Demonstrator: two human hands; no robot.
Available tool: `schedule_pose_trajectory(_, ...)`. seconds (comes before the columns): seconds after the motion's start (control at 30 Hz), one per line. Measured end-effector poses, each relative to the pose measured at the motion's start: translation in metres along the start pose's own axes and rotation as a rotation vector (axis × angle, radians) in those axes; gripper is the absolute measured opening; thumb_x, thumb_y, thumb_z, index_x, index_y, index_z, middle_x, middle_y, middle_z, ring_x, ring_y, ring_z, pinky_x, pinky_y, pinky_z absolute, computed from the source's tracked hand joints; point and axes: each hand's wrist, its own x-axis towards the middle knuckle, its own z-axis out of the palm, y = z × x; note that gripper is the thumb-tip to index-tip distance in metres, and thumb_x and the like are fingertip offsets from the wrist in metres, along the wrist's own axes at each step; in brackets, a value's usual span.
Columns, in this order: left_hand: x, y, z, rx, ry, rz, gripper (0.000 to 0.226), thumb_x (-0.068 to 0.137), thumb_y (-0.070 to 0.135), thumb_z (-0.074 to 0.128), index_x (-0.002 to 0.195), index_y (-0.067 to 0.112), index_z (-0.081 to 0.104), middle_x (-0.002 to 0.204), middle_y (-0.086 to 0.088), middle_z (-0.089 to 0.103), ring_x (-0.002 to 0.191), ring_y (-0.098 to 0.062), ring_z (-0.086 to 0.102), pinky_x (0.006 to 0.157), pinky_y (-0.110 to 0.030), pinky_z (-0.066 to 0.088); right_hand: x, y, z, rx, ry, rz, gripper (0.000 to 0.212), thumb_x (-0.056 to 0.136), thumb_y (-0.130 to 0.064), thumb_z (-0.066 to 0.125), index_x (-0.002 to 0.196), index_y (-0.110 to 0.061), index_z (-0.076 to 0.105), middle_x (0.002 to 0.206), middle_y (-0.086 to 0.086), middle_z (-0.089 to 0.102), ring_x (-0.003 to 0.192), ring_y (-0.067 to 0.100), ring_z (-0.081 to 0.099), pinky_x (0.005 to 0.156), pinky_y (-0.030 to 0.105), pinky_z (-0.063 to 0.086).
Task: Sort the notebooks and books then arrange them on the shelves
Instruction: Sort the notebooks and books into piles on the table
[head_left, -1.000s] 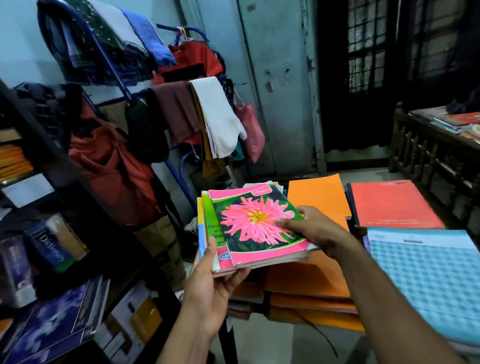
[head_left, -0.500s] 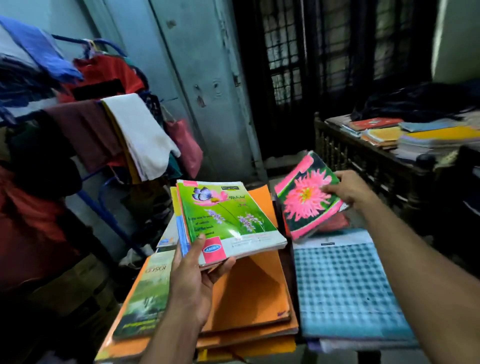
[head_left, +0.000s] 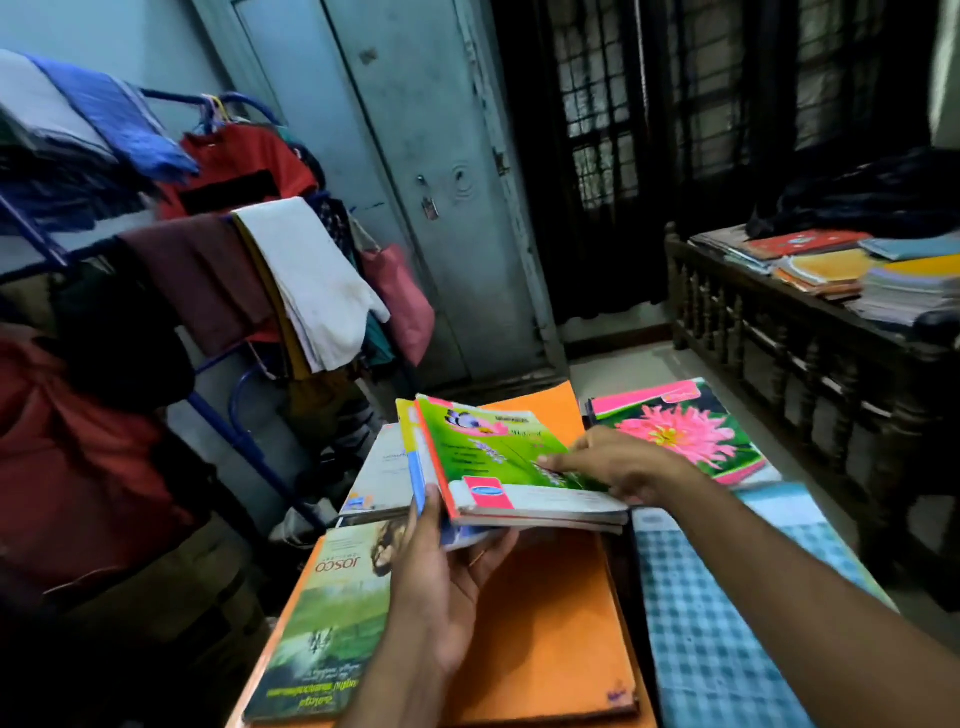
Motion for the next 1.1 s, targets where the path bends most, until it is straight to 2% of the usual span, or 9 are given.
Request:
schedule_pose_trajectory(0.17,0.011,0.017,-0.014,0.115,0.013,0.014,0.033,0.104,0.029,0.046,0.125,0.011,0.063,0.114,-0.019,0.073,0.102,-0.038,0.071,0.064,-0.047,0.063,0.017,0.004,0.009,0.364,0.069,-0.127,0.027,0.082,-0.018,0.082,0.105,-0.011,0.067,0.098,0.004,0.076,0.075,0.007,0.070,0.059,0.015,0.050)
schedule_pose_trajectory(0.27,0.013,0.028,-0.023,0.123,0.025,-0.068,0.044,0.098,0.047,0.052,0.120,0.012,0.067,0.108,-0.020,0.074,0.091,-0.034,0.072,0.064,-0.046,0.063,0.017,0.002,0.013,0.313,0.079,-0.157,0.038,0.083,-0.017,0.082,0.114,-0.012,0.062,0.102,0.001,0.075,0.088,0.011,0.073,0.064,0.015,0.052)
schedule_pose_trajectory(0.37,0.016,0.028,-0.032,0.100,0.100,-0.082,0.033,0.097,0.017,0.060,0.126,0.001,0.058,0.097,-0.022,0.075,0.078,-0.033,0.074,0.053,-0.041,0.061,0.019,0.003,0.012,0.256,0.068,-0.157,0.028,0.087,-0.018,0.078,0.107,-0.015,0.058,0.096,-0.003,0.073,0.079,0.006,0.068,0.055,0.010,0.047)
schedule_pose_trajectory(0.5,0.019,0.035,-0.045,0.110,0.178,0.028,0.027,0.098,0.009,0.055,0.125,0.005,0.057,0.096,-0.020,0.073,0.074,-0.031,0.073,0.050,-0.039,0.060,0.044,-0.002,0.001,0.181,0.316,-0.190,0.032,0.087,-0.016,0.078,0.111,-0.006,0.060,0.099,0.006,0.072,0.081,0.019,0.066,0.068,0.028,0.051)
schedule_pose_trajectory(0.7,0.033,0.085,-0.082,0.157,0.191,0.240,0.036,0.100,0.010,0.053,0.136,0.011,0.054,0.113,-0.019,0.071,0.087,-0.031,0.071,0.058,-0.042,0.061,0.086,0.006,-0.007,-0.173,0.452,-0.045,0.043,0.086,-0.027,0.079,0.116,-0.004,0.059,0.116,0.014,0.068,0.110,0.032,0.063,0.080,0.034,0.046)
schedule_pose_trajectory(0.87,0.054,0.114,-0.100,0.147,0.183,0.295,0.039,0.100,0.012,0.054,0.140,0.014,0.053,0.124,-0.018,0.068,0.094,-0.031,0.072,0.066,-0.046,0.063,0.076,-0.002,0.011,-0.817,0.586,-0.045,0.070,0.087,-0.060,0.066,0.132,-0.010,0.049,0.133,0.016,0.050,0.124,0.035,0.046,0.098,0.042,0.043)
schedule_pose_trajectory(0.93,0.061,0.117,-0.098,0.133,0.153,0.291,0.040,0.100,0.014,0.055,0.140,0.012,0.052,0.121,-0.019,0.069,0.087,-0.029,0.073,0.063,-0.043,0.063,0.064,-0.029,0.028,-0.564,0.527,-0.138,0.078,0.085,-0.071,0.059,0.136,-0.012,0.049,0.134,0.017,0.052,0.120,0.034,0.051,0.094,0.042,0.044)
schedule_pose_trajectory(1.0,0.067,0.114,-0.092,0.134,0.121,0.269,0.038,0.102,0.020,0.054,0.138,0.010,0.053,0.117,-0.018,0.070,0.084,-0.027,0.073,0.059,-0.038,0.062,0.050,-0.065,0.055,-0.018,0.146,-0.101,0.075,0.084,-0.076,0.055,0.126,-0.014,0.057,0.122,0.015,0.064,0.100,0.027,0.062,0.077,0.036,0.052)
schedule_pose_trajectory(1.1,0.073,0.109,-0.085,0.172,0.107,0.215,0.040,0.105,0.036,0.046,0.135,0.010,0.056,0.118,-0.018,0.071,0.086,-0.031,0.073,0.059,-0.037,0.062,0.034,-0.096,0.093,0.358,-0.160,-0.082,0.026,0.096,-0.035,0.066,0.107,-0.011,0.062,0.078,0.005,0.070,0.058,0.016,0.066,0.045,0.028,0.052)
